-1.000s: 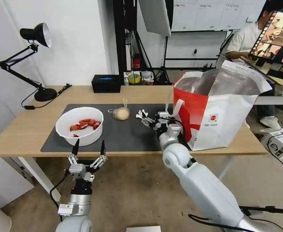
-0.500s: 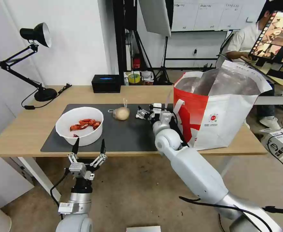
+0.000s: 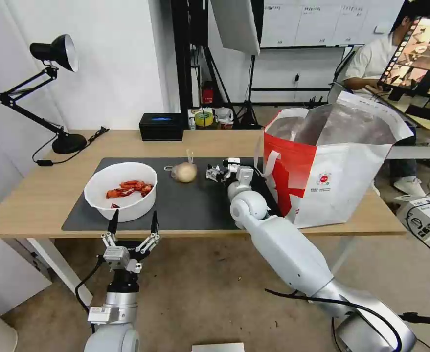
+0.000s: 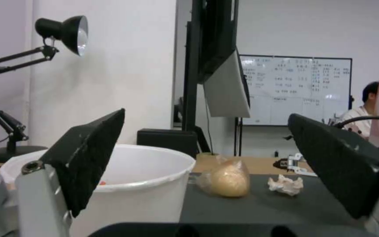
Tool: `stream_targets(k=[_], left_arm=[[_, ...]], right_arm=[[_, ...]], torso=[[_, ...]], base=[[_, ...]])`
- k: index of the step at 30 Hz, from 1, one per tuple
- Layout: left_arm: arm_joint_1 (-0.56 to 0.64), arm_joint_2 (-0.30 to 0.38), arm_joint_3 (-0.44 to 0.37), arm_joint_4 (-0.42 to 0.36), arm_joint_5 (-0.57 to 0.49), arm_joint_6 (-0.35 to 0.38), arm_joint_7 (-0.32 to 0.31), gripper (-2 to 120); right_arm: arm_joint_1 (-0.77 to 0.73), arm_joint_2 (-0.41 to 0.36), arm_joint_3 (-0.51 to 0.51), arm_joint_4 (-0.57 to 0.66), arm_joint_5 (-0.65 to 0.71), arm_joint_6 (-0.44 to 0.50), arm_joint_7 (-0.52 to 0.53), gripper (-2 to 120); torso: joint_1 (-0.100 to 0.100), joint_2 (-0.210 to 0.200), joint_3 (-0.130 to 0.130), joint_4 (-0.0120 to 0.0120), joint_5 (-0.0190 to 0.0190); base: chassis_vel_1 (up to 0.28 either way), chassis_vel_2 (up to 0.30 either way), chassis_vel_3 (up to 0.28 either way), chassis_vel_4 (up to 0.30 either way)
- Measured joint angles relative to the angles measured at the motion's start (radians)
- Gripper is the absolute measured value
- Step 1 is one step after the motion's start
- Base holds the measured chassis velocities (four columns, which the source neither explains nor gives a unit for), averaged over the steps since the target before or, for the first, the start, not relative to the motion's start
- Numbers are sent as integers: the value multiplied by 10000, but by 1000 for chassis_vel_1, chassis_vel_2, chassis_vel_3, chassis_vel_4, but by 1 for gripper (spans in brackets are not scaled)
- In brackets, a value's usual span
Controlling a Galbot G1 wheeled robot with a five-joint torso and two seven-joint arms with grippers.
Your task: Pick up the trash from the table and place it into the takeout bag.
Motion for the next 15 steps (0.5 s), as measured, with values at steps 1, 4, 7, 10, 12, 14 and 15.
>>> stream_targets(k=[1, 4, 7, 10, 12, 14, 15], left_arm=[[0, -4, -7, 1, -5, -4, 0, 100], [0, -10, -14, 4, -10, -10, 0, 100], [0, -12, -16, 6, -15, -14, 0, 100], [-18, -15, -17, 26, -20, -18, -2, 100], [-25, -16, -17, 34, -22, -19, -1, 100], [-31, -17, -17, 50, -23, -21, -2, 100], [-31, -17, -17, 50, -23, -21, -2, 100]], right_arm=[[14, 41, -2, -103, -12, 7, -55, 100], [41, 105, -2, -236, -21, 18, -112, 100], [63, 158, -2, -335, -34, 27, -185, 100], [93, 250, -2, -481, -84, 35, -251, 100], [94, 279, -3, -529, -118, 37, -260, 100], [95, 308, -19, -599, -245, 38, -276, 100], [95, 308, -19, -599, -245, 38, -276, 100]], torso=[[0, 0, 0, 0, 0], [0, 1, 0, 0, 0], [0, 0, 0, 1, 0], [-1, 0, 0, 0, 0], [-1, 0, 0, 1, 0], [-1, 0, 0, 0, 0], [-1, 0, 0, 0, 0]], base=[[0, 0, 0, 0], [0, 0, 0, 0], [0, 0, 0, 0], [0, 0, 0, 0], [0, 0, 0, 0], [0, 0, 0, 0], [0, 0, 0, 0]])
